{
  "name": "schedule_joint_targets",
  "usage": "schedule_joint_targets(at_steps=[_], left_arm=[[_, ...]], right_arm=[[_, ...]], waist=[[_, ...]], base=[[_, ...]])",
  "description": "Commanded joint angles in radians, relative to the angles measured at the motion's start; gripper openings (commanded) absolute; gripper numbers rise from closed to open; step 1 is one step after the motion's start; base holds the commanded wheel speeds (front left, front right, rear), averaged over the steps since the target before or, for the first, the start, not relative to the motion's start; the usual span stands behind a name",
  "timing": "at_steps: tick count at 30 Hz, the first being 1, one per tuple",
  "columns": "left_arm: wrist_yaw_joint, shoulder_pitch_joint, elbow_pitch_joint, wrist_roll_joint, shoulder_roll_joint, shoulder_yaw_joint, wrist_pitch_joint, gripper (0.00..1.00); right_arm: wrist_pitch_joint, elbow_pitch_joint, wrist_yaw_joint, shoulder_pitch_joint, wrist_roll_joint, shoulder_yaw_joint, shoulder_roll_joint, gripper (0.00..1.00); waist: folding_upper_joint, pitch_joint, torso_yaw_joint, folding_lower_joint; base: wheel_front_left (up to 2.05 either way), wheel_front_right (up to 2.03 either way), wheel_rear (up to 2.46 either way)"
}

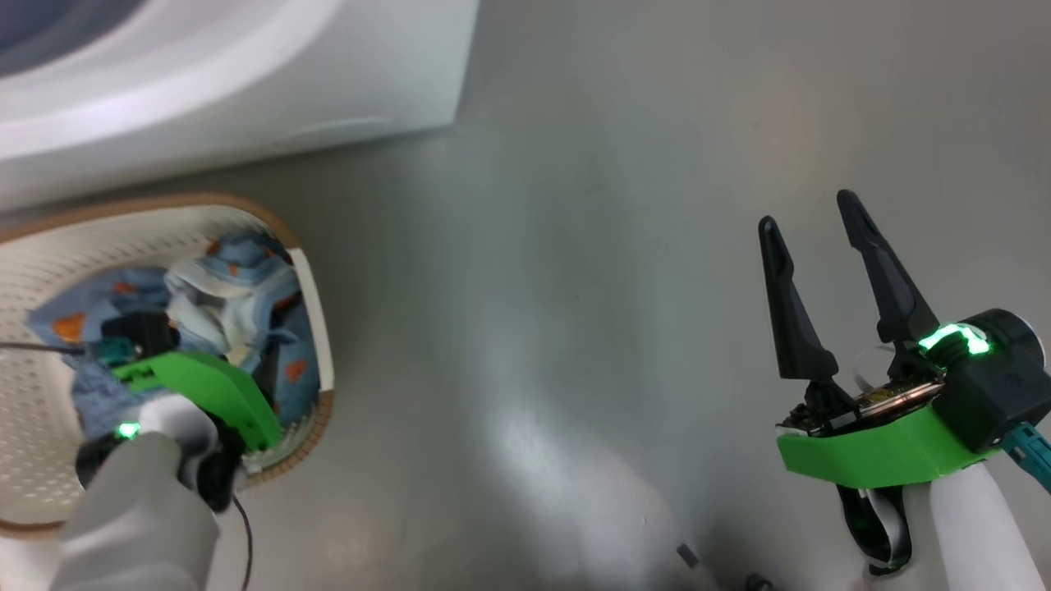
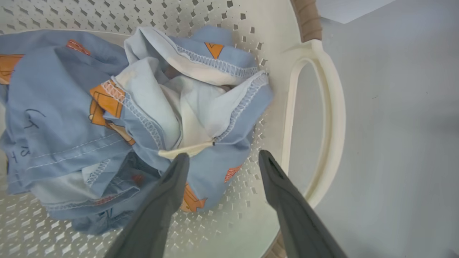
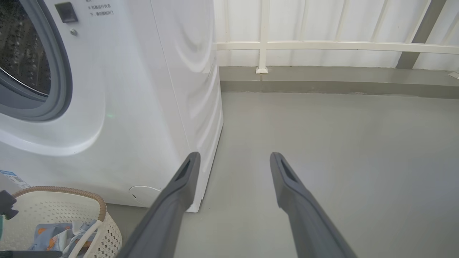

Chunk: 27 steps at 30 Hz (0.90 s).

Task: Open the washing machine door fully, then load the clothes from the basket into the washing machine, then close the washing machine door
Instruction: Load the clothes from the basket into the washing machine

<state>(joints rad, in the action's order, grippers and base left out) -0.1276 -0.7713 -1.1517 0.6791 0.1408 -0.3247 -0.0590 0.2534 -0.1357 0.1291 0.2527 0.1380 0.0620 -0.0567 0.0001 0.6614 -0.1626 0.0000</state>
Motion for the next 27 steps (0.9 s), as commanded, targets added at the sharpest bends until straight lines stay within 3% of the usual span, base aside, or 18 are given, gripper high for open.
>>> schedule_joint_targets(at_steps=[1,9,19,20,21,22,23,27], left_arm=[[-0.003,-0.014,0.000,0.016,0.046,0.013,0.003,1.00],[-0.003,-0.090,-0.040,0.060,0.095,0.000,0.011,1.00],[-0.003,-0.150,-0.089,0.092,0.117,-0.003,0.035,1.00],[-0.003,-0.152,-0.094,0.094,0.118,-0.002,0.038,0.79],[-0.003,-0.154,-0.099,0.096,0.118,-0.002,0.040,0.51],[-0.003,-0.156,-0.104,0.098,0.118,-0.001,0.042,0.35],[-0.003,-0.157,-0.108,0.099,0.117,-0.001,0.043,0.00],[-0.001,-0.159,-0.119,0.102,0.113,-0.003,0.051,0.00]], right_arm=[[0.008,-0.038,0.002,0.008,0.019,0.027,0.005,1.00],[0.008,-0.072,0.002,0.026,0.028,0.036,0.006,1.00],[0.008,-0.094,0.002,0.029,0.042,0.037,0.006,1.00],[0.008,-0.094,0.002,0.030,0.043,0.037,0.006,1.00],[0.008,-0.093,0.002,0.030,0.044,0.037,0.006,1.00],[0.008,-0.093,0.002,0.030,0.045,0.037,0.006,1.00],[0.008,-0.092,0.002,0.030,0.046,0.036,0.006,1.00],[0.008,-0.090,0.002,0.031,0.048,0.033,0.006,1.00]], waist=[[-0.0001,0.107,-0.056,0.0000],[-0.0001,0.196,-0.072,0.0000],[-0.0001,0.241,-0.085,0.0000],[-0.0001,0.242,-0.086,0.0000],[-0.0001,0.242,-0.088,0.0000],[-0.0001,0.242,-0.089,0.0000],[-0.0001,0.241,-0.090,0.0000],[-0.0001,0.235,-0.089,0.0000]], base=[[0.00,0.00,0.00],[0.00,0.00,0.00],[0.00,0.00,0.00],[0.00,0.00,0.00],[0.00,0.00,0.00],[0.00,0.00,0.00],[0.00,0.00,0.00],[0.00,0.00,0.00]])
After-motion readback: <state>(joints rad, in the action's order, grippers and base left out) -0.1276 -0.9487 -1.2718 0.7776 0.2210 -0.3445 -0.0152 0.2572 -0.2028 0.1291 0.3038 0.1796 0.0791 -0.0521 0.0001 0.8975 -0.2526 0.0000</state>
